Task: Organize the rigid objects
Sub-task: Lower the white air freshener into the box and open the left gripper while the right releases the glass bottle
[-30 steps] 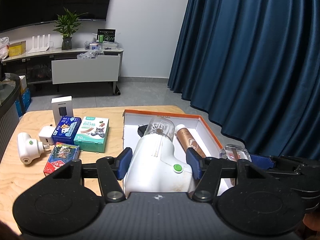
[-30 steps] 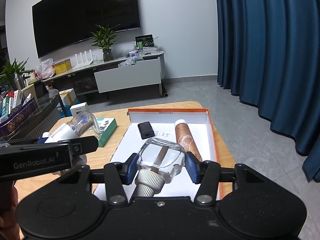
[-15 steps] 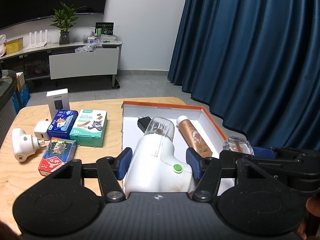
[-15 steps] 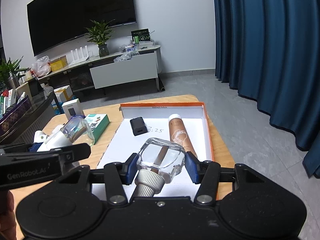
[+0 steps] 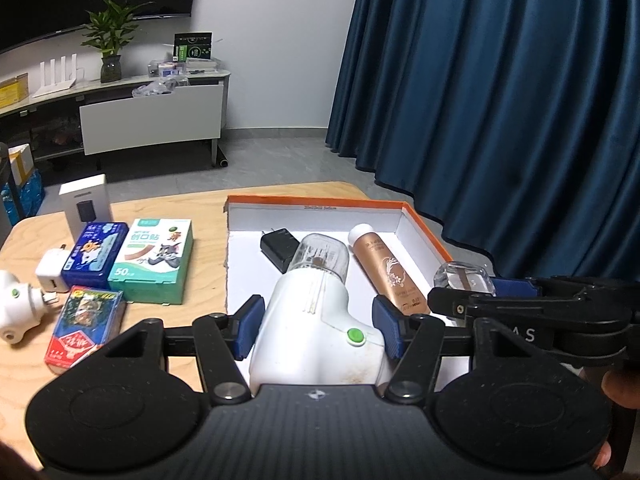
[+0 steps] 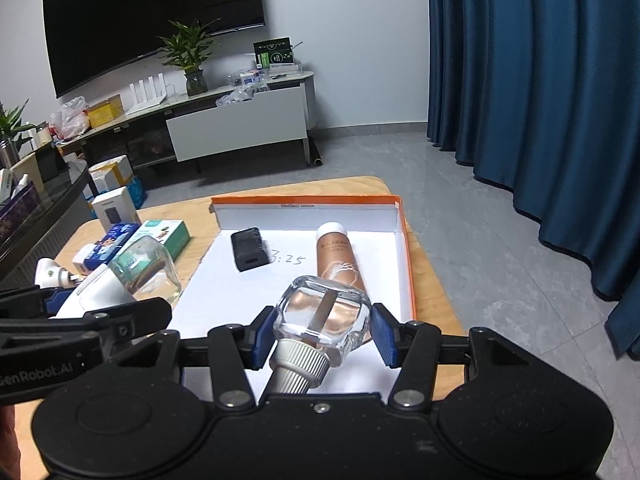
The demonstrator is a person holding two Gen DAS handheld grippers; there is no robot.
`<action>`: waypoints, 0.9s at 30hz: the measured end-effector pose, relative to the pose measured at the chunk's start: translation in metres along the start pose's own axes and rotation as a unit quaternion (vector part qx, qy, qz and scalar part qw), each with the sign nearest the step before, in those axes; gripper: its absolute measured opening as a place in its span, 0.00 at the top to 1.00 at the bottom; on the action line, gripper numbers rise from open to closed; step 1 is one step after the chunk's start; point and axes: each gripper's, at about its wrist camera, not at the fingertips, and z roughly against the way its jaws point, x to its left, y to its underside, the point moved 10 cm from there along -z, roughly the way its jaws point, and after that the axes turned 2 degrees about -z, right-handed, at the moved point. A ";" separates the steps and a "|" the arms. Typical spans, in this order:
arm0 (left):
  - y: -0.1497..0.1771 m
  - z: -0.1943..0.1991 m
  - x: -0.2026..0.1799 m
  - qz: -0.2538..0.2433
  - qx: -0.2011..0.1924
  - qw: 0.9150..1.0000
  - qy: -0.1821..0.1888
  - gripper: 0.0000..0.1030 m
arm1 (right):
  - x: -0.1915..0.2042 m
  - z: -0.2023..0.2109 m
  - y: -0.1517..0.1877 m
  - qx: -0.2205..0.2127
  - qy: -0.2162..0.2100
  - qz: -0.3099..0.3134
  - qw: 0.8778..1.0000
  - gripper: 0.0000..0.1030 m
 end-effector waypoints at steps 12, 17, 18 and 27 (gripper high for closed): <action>-0.002 -0.025 -0.004 -0.002 0.017 1.000 0.004 0.41 | -0.007 -0.026 -0.009 0.017 0.005 0.005 1.000 0.40; -0.005 -0.033 -0.004 -0.002 0.022 1.000 0.006 0.41 | -0.012 -0.028 -0.015 0.005 0.009 -0.002 1.000 0.38; -0.005 -0.034 -0.005 -0.004 0.022 1.000 0.006 0.41 | -0.013 -0.028 -0.017 0.002 0.008 -0.005 1.000 0.37; -0.003 -0.054 -0.018 -0.001 0.039 0.999 0.025 0.41 | -0.031 -0.014 -0.028 -0.026 0.021 -0.027 0.999 0.34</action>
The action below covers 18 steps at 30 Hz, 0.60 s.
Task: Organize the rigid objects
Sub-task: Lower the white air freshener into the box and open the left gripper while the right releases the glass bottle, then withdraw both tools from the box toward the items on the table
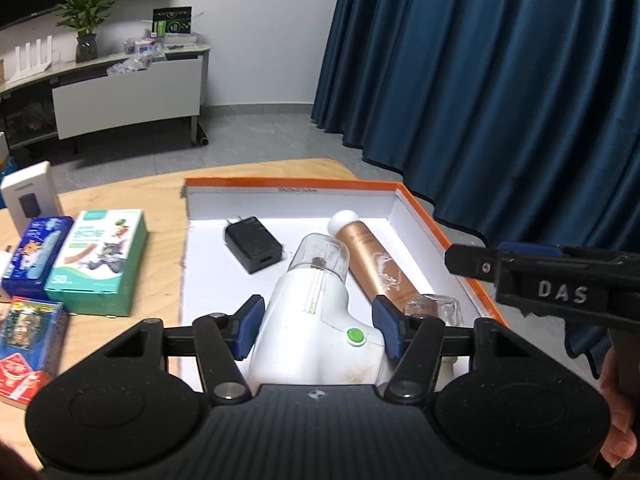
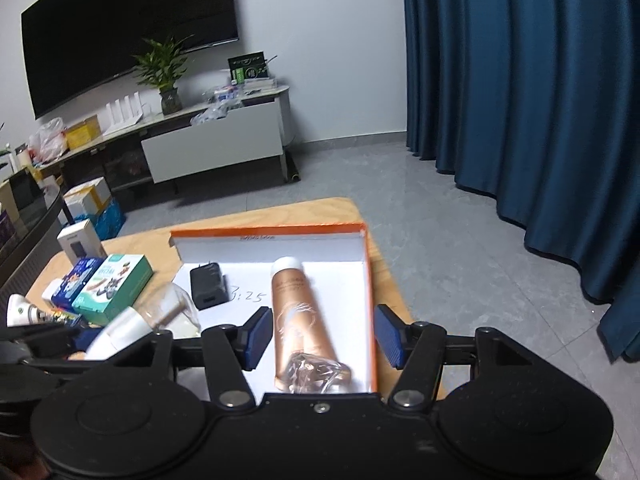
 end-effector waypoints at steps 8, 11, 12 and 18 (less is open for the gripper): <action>-0.008 0.010 -0.010 0.001 -0.019 1.000 0.011 0.25 | -0.002 0.011 -0.007 -0.015 0.012 -0.003 1.000 0.30; -0.009 0.019 -0.002 0.008 -0.020 1.000 0.002 0.23 | 0.002 0.017 -0.008 -0.019 0.010 -0.011 1.000 0.25; -0.008 0.023 0.001 0.010 -0.021 1.000 -0.002 0.23 | 0.005 0.019 -0.008 -0.021 0.010 -0.010 1.000 0.24; -0.003 0.048 0.032 0.020 -0.023 0.999 -0.037 0.17 | 0.028 0.028 0.002 -0.010 -0.001 0.002 1.000 0.19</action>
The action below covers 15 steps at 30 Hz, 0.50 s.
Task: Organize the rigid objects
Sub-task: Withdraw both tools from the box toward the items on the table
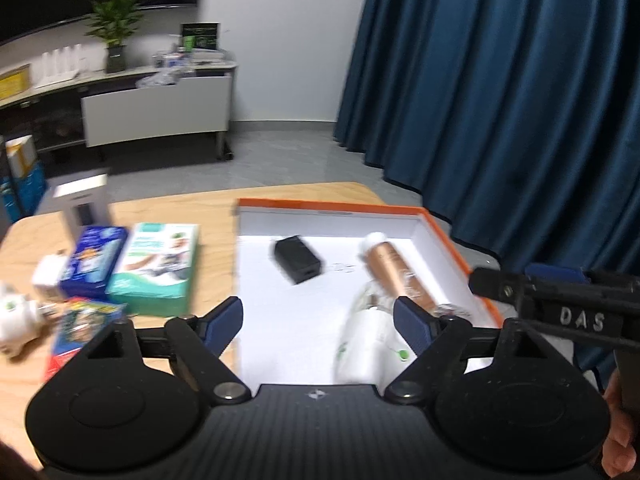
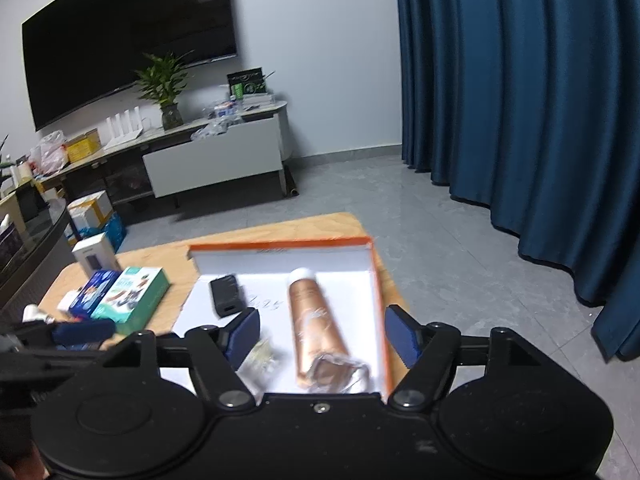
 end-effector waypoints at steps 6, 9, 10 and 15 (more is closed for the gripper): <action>0.007 0.027 0.036 0.011 0.002 0.999 -0.034 0.13 | 0.036 0.007 0.018 0.016 -0.027 0.007 0.999 0.17; 0.010 0.042 0.054 0.025 0.000 0.998 -0.052 0.12 | 0.059 0.010 0.026 0.023 -0.043 0.014 0.999 0.17; 0.010 0.046 0.059 0.030 -0.002 0.998 -0.056 0.11 | 0.066 0.011 0.028 0.026 -0.047 0.017 0.998 0.17; 0.013 0.065 0.081 0.038 -0.008 0.996 -0.076 0.09 | 0.096 0.020 0.038 0.031 -0.066 0.030 0.997 0.17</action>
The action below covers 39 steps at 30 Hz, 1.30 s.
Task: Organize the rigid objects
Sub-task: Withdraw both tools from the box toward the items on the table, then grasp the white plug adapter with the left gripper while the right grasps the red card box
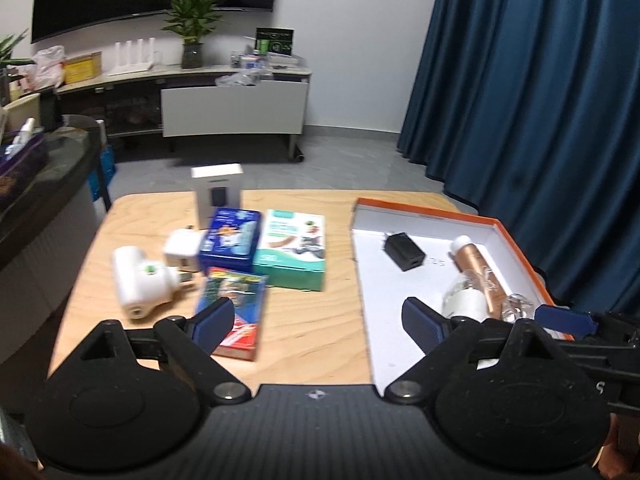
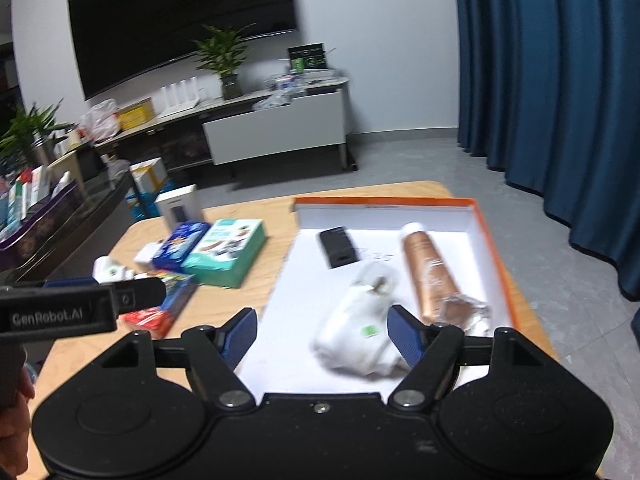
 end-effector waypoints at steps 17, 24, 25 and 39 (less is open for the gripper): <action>0.009 0.029 0.064 0.035 -0.016 0.998 -0.041 0.08 | 0.077 -0.005 0.013 0.019 -0.045 0.038 0.998 0.17; 0.021 0.026 0.094 0.050 -0.011 0.997 -0.058 0.07 | 0.095 -0.014 0.023 0.030 -0.054 0.052 0.997 0.17; 0.023 0.025 0.100 0.053 -0.010 0.997 -0.062 0.07 | 0.097 -0.014 0.025 0.033 -0.056 0.054 0.996 0.17; 0.015 -0.038 0.150 0.050 -0.004 0.996 -0.075 0.00 | 0.118 -0.049 0.033 0.055 -0.084 0.060 0.993 0.17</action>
